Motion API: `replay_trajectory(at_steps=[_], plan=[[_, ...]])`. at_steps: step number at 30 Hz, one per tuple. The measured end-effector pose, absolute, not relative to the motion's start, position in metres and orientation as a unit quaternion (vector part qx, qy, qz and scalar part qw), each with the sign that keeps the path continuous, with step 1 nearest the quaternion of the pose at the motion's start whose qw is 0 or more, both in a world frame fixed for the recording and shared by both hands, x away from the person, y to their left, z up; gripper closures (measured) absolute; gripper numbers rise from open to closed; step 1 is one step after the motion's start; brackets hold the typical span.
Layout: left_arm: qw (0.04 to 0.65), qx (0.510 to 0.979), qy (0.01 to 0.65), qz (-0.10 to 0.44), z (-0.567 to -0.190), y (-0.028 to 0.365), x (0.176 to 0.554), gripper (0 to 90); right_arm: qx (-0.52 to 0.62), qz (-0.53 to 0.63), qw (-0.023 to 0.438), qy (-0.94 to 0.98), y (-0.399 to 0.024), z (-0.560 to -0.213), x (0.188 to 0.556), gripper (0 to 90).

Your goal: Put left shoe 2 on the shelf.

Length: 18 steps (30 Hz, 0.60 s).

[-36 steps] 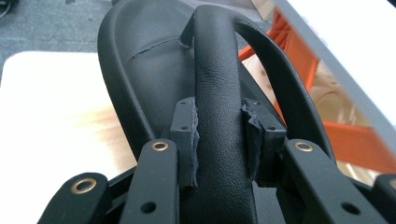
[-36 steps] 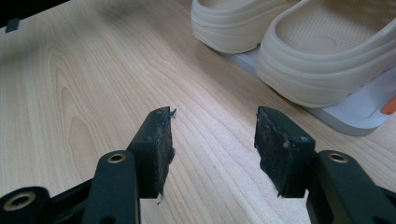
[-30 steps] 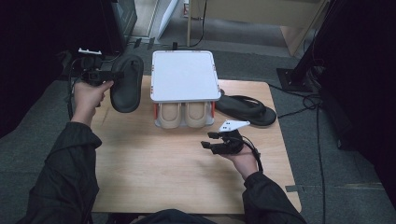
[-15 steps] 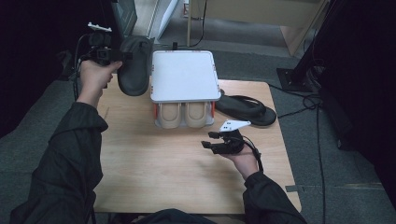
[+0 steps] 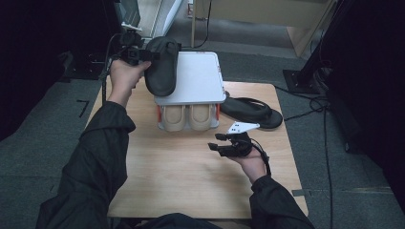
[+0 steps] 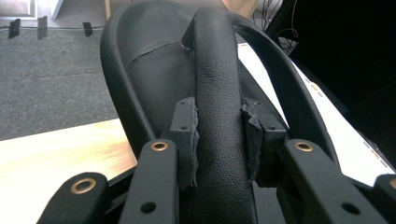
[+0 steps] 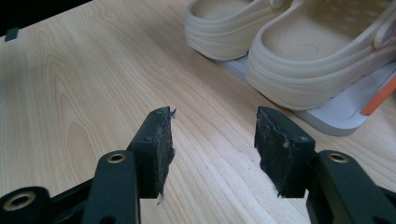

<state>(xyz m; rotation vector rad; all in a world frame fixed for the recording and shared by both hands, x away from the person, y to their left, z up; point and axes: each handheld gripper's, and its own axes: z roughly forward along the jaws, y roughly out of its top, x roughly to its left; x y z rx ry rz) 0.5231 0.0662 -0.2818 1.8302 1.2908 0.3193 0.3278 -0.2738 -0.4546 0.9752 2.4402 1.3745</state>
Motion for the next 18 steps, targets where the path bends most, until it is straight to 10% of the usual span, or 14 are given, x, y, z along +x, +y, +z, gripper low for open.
replay_trajectory(at_steps=[18], plan=[[0.422,0.731,0.526,0.107,-0.322,0.041,0.526,68.4,0.330,0.464,0.091,0.817,-0.277,-0.454,0.329,47.0]])
